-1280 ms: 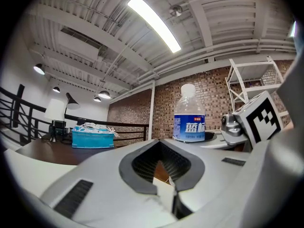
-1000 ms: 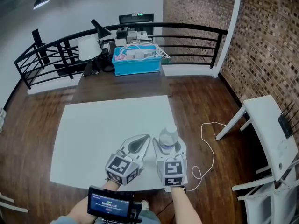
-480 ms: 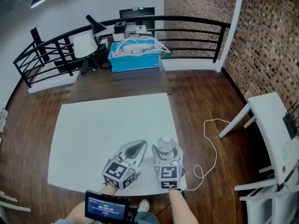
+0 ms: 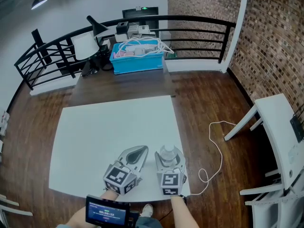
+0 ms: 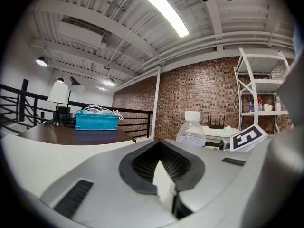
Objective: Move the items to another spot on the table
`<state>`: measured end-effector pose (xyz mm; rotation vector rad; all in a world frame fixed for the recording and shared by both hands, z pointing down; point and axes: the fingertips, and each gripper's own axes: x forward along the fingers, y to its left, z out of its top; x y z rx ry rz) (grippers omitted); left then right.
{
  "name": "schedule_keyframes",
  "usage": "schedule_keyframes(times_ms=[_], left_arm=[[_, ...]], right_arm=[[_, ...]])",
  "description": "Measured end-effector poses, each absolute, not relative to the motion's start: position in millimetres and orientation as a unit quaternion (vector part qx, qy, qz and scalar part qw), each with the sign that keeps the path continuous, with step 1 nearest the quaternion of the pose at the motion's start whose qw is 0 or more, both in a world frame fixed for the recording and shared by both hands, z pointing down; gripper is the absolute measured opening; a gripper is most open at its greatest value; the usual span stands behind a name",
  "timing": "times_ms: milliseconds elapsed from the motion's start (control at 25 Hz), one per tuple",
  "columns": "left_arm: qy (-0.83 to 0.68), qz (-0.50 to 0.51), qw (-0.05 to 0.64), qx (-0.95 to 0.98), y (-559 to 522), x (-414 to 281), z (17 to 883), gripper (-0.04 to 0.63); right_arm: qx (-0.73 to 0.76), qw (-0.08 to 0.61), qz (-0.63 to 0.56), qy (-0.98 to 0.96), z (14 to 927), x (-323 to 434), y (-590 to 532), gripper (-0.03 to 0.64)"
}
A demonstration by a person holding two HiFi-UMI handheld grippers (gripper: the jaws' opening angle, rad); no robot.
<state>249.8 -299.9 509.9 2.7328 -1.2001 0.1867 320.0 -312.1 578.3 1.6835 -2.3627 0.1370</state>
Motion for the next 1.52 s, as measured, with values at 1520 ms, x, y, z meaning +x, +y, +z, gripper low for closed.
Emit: schedule_keyframes(times_ms=[1520], left_arm=[[-0.407, 0.054, 0.062, 0.910, -268, 242, 486, 0.002]], right_arm=[[0.606, 0.096, 0.073, -0.786, 572, 337, -287, 0.373]])
